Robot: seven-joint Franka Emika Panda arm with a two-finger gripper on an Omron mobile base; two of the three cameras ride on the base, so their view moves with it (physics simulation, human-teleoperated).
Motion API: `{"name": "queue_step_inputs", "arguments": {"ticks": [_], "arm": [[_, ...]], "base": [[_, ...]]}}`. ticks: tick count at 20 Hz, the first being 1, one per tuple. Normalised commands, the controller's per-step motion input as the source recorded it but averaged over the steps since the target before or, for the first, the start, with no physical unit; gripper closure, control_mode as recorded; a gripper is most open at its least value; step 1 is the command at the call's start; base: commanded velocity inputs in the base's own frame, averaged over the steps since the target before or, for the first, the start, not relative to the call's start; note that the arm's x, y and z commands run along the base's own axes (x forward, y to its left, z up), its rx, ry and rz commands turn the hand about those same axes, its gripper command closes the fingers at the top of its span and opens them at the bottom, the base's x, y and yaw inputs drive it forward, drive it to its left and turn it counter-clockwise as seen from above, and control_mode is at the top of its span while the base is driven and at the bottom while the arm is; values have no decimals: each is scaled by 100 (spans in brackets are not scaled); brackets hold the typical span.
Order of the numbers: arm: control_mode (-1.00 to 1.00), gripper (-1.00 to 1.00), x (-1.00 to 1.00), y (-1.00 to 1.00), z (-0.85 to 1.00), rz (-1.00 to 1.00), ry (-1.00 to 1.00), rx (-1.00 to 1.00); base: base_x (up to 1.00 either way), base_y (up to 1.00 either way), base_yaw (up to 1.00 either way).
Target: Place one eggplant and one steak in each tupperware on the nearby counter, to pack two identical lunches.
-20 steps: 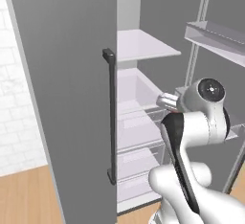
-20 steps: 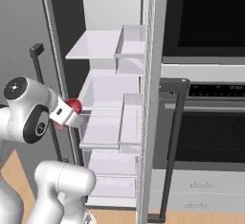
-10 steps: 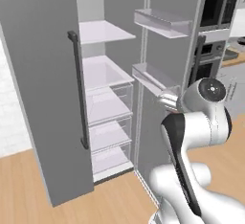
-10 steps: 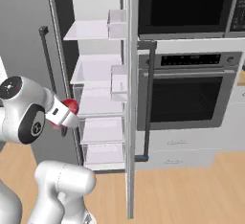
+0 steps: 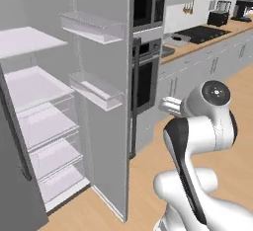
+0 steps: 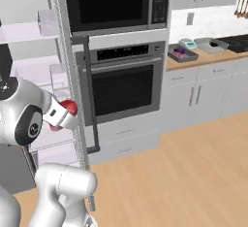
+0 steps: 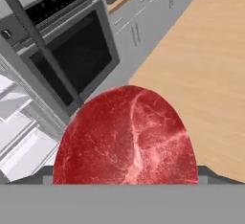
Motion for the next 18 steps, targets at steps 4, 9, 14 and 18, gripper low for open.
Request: {"name": "queue_step_inputs", "arguments": {"ticks": [4, 9, 14, 18], "arm": [[100, 100, 0, 0, 0, 0, 0, 0], [100, 100, 0, 0, 0, 0, 0, 0], [100, 100, 0, 0, 0, 0, 0, 0], [100, 100, 0, 0, 0, 0, 0, 0]], "base": [[46, -100, -46], [89, -74, -23], [100, -56, -1], [100, -70, 4]]}}
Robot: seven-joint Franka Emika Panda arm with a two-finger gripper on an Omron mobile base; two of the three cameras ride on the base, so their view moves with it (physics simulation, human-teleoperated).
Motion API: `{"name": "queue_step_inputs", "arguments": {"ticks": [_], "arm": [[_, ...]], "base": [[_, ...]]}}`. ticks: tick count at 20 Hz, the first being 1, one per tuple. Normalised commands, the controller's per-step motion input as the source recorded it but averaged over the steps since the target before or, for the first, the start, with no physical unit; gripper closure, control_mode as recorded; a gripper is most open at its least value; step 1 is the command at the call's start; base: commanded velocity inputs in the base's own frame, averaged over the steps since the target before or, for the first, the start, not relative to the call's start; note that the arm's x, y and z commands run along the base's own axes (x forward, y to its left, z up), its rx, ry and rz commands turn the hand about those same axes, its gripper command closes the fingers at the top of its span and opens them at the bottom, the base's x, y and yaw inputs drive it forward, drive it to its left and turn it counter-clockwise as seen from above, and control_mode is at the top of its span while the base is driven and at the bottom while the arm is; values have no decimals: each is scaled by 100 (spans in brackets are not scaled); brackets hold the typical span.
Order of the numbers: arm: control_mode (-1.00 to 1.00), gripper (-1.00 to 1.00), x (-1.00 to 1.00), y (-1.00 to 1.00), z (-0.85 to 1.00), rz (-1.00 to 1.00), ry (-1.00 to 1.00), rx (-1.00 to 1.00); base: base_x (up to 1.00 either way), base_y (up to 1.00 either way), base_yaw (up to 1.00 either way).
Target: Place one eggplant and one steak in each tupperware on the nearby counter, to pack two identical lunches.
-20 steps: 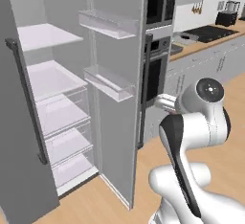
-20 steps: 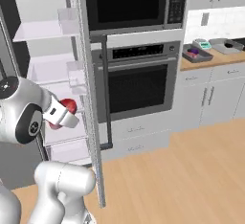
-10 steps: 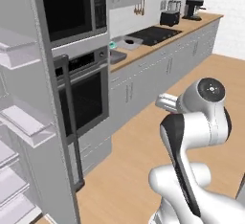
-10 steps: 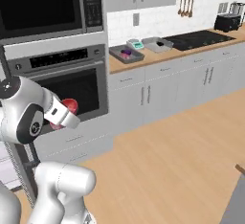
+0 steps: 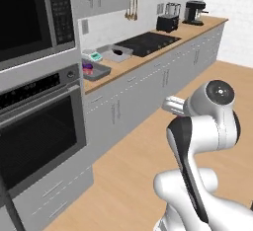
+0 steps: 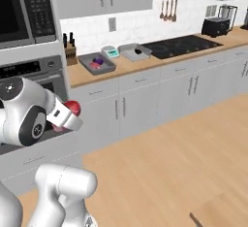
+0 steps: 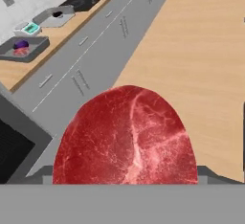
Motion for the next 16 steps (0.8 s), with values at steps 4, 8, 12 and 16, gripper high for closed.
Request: {"name": "queue_step_inputs", "arguments": {"ticks": [4, 8, 12, 16], "arm": [[100, 100, 0, 0, 0, 0, 0, 0], [100, 100, 0, 0, 0, 0, 0, 0], [100, 100, 0, 0, 0, 0, 0, 0], [100, 100, 0, 0, 0, 0, 0, 0]], "base": [[100, -57, 16], [100, -37, 27], [100, -23, 31], [100, -28, 32]]}}
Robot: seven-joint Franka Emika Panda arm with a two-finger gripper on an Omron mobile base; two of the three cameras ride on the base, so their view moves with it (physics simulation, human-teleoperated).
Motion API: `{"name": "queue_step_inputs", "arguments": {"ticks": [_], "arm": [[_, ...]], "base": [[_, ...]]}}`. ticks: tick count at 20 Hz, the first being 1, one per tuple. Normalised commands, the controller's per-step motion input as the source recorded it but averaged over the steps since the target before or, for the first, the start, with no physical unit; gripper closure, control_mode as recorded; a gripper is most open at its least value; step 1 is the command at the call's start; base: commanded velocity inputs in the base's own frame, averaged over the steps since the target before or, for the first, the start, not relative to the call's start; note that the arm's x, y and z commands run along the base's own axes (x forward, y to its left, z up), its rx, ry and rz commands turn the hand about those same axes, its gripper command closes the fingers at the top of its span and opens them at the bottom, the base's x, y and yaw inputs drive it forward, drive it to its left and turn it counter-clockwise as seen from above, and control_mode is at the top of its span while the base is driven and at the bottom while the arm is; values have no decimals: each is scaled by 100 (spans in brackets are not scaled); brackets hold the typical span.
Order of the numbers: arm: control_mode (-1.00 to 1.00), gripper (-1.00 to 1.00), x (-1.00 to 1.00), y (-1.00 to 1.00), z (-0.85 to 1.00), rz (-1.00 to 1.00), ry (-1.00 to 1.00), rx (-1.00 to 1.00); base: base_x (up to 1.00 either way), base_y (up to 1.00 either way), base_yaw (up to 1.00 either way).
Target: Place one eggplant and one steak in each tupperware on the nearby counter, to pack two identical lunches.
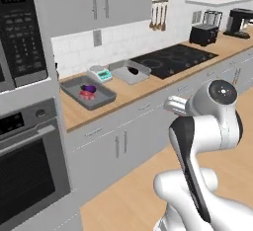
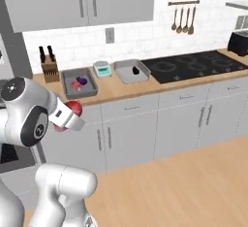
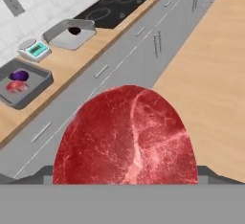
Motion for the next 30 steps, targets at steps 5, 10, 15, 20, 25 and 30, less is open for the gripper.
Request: {"name": "queue_step_inputs", "arguments": {"ticks": [5, 10, 15, 20, 25, 30], "arm": [[100, 100, 0, 0, 0, 0, 0, 0], [100, 100, 0, 0, 0, 0, 0, 0], [100, 100, 0, 0, 0, 0, 0, 0], [100, 100, 0, 0, 0, 0, 0, 0], [100, 100, 0, 0, 0, 0, 0, 0], [-100, 100, 60, -10, -33, 15, 17, 5]], "base": [[100, -38, 34], [100, -49, 32], [100, -52, 31], [100, -52, 35], [100, -40, 34], [40, -10, 11]]}}
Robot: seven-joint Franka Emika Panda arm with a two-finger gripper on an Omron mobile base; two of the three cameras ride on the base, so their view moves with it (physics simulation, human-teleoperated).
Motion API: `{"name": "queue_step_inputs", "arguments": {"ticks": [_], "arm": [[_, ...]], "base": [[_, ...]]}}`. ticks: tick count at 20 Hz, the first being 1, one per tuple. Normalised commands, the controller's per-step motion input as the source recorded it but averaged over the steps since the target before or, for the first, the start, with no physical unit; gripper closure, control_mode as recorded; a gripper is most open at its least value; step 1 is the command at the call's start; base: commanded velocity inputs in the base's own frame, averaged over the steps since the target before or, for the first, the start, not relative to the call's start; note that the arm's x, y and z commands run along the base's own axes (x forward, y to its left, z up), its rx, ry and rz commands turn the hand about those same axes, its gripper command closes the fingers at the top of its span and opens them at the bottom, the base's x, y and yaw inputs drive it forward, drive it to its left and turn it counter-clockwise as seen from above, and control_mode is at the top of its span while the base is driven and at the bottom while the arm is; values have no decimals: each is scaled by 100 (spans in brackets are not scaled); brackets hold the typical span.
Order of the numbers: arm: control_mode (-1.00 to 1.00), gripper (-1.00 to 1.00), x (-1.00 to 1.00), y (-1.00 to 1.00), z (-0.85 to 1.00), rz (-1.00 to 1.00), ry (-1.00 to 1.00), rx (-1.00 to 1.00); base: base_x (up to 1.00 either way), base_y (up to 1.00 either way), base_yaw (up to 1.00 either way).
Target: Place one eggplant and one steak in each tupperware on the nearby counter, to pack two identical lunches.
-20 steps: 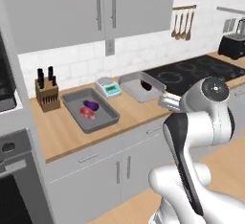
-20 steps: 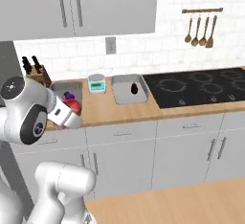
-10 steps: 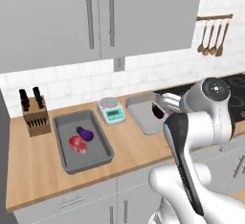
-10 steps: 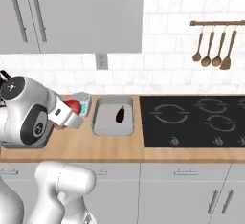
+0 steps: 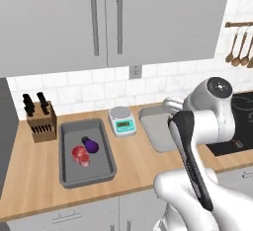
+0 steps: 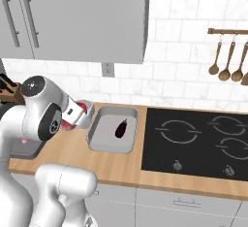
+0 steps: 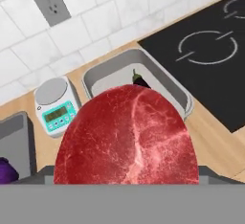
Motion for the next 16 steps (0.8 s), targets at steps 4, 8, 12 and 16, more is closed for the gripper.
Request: {"name": "queue_step_inputs", "arguments": {"ticks": [4, 8, 12, 16], "arm": [[-100, 100, 100, -9, -52, 16, 22, 4], [-100, 100, 99, -2, -57, 5, 10, 1], [-100, 100, 75, 0, -56, 0, 0, 0], [-100, 100, 44, 0, -47, 0, 0, -2]], "base": [[0, 0, 0], [0, 0, 0], [0, 0, 0], [0, 0, 0]]}}
